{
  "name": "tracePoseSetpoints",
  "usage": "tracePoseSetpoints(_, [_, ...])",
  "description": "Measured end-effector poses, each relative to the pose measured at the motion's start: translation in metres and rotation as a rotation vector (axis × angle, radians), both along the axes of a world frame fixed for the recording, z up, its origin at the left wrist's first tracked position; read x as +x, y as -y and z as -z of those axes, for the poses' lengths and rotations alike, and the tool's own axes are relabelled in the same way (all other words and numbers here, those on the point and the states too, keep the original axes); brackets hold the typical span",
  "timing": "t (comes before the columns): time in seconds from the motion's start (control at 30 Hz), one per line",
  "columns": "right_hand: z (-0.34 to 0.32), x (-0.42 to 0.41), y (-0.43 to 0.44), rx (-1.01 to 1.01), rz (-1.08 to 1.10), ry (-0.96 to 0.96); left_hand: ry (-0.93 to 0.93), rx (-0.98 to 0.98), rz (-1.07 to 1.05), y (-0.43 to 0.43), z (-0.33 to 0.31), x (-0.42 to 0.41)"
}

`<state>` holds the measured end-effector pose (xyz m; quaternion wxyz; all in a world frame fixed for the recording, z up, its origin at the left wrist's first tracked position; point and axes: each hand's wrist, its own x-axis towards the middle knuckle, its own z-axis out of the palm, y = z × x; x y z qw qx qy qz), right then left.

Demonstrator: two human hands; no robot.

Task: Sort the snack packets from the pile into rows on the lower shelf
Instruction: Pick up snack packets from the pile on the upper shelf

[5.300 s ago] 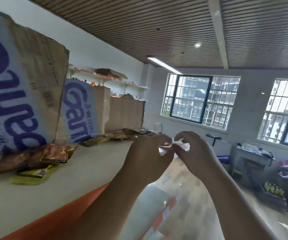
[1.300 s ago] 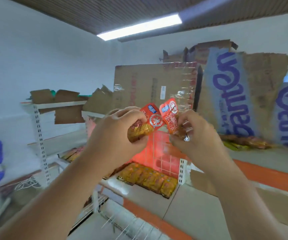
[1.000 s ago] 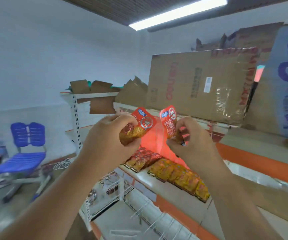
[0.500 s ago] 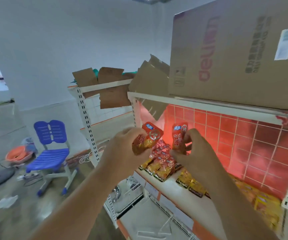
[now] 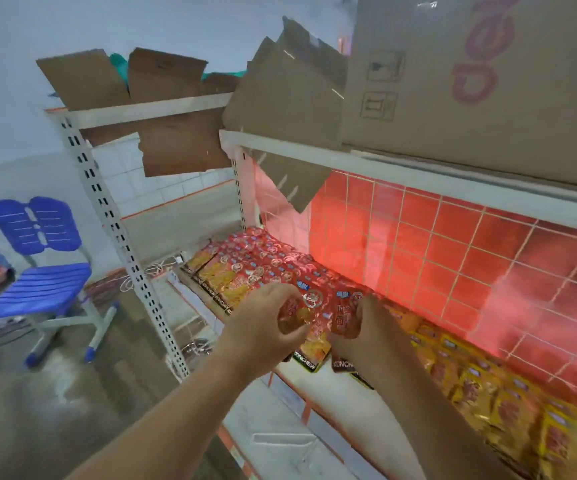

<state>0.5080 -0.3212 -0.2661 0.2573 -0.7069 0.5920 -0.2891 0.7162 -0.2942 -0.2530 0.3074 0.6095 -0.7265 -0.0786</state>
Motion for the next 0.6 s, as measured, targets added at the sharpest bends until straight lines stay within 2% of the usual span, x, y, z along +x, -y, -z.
tracePoseSetpoints(0.2, [0.055,0.032,0.014,0.112,0.115,-0.082,0.064,0.121,0.002,0.051,0.063,0.020])
tracePoseSetpoints(0.43, [0.082,0.075,0.027,0.138,0.356,-0.101,0.131,0.072,0.249,0.109,0.121,0.043])
tracePoseSetpoints(0.6, [0.085,0.099,0.036,0.188,0.490,-0.145,0.197,0.094,0.330,0.134,0.129,0.048])
